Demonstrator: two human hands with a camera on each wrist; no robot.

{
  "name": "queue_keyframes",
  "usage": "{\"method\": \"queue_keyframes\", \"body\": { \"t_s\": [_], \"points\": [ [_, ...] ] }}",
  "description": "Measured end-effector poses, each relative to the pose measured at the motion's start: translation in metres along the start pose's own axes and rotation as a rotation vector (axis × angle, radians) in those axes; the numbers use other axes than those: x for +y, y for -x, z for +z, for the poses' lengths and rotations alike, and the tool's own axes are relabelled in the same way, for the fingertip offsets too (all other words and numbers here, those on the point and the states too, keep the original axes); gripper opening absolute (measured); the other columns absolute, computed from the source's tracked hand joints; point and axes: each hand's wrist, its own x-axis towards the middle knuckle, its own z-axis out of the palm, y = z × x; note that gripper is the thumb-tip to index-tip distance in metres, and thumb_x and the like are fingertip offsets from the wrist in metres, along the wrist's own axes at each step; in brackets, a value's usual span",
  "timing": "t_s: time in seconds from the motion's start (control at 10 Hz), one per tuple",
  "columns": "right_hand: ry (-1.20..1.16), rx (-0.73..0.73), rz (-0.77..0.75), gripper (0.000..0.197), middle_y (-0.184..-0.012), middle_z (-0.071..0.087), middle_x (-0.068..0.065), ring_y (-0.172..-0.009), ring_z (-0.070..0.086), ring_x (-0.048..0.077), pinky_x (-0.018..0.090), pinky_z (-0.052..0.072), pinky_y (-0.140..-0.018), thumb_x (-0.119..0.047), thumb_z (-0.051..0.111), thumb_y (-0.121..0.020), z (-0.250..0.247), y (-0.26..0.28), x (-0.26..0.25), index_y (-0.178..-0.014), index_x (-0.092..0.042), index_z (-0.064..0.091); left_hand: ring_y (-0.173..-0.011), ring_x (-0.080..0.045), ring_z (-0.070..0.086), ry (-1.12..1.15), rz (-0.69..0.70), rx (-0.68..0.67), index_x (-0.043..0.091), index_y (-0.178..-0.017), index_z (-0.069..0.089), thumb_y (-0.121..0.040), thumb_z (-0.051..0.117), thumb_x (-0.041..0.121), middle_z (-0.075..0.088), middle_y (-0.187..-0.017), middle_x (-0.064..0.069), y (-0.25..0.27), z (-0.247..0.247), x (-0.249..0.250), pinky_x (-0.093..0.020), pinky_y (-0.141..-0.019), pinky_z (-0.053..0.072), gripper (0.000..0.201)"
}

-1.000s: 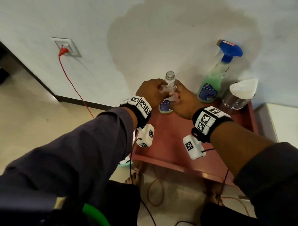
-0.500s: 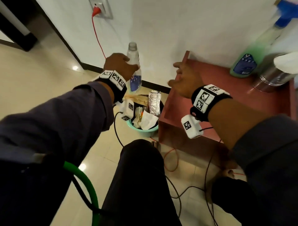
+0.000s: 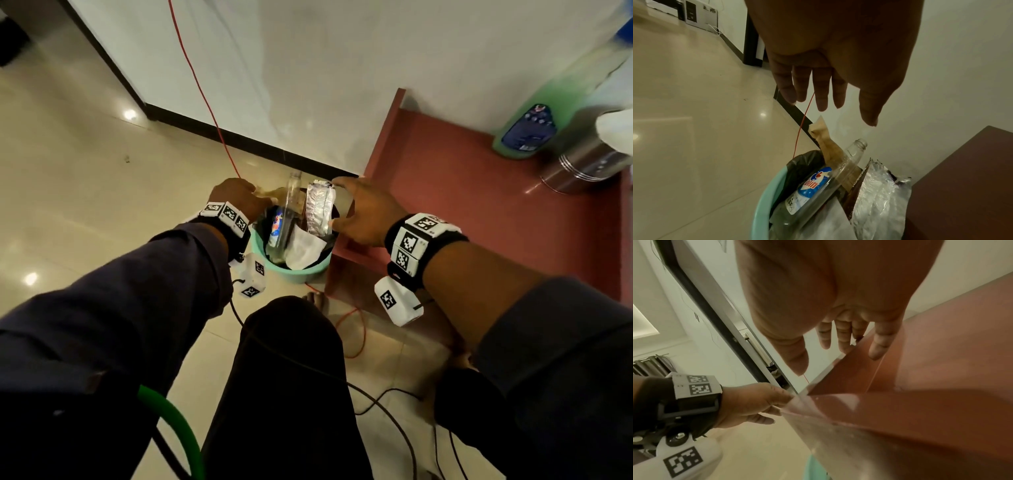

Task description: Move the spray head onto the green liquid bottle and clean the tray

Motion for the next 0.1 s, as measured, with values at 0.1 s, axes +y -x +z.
{"method": "queue_keyframes", "body": {
  "t_s": [0.1],
  "points": [
    [-0.009, -0.047, -0.012, 0.085, -0.161, 0.034, 0.01, -0.157, 0.014, 0.029, 0.034, 0.018, -0.123, -0.032, 0.075, -0.088, 0.0047, 0.0044, -0.001, -0.159, -0.025, 0.028, -0.13, -0.029, 0.061, -0.004, 0.014, -0.01, 0.016, -0.133, 0.068, -0.084, 0.075, 0.059, 0.066, -0.141, -0.006, 0.0024, 0.0019, -0.0003, -0.035, -0.105, 0.046, 0.066]
  ]
}}
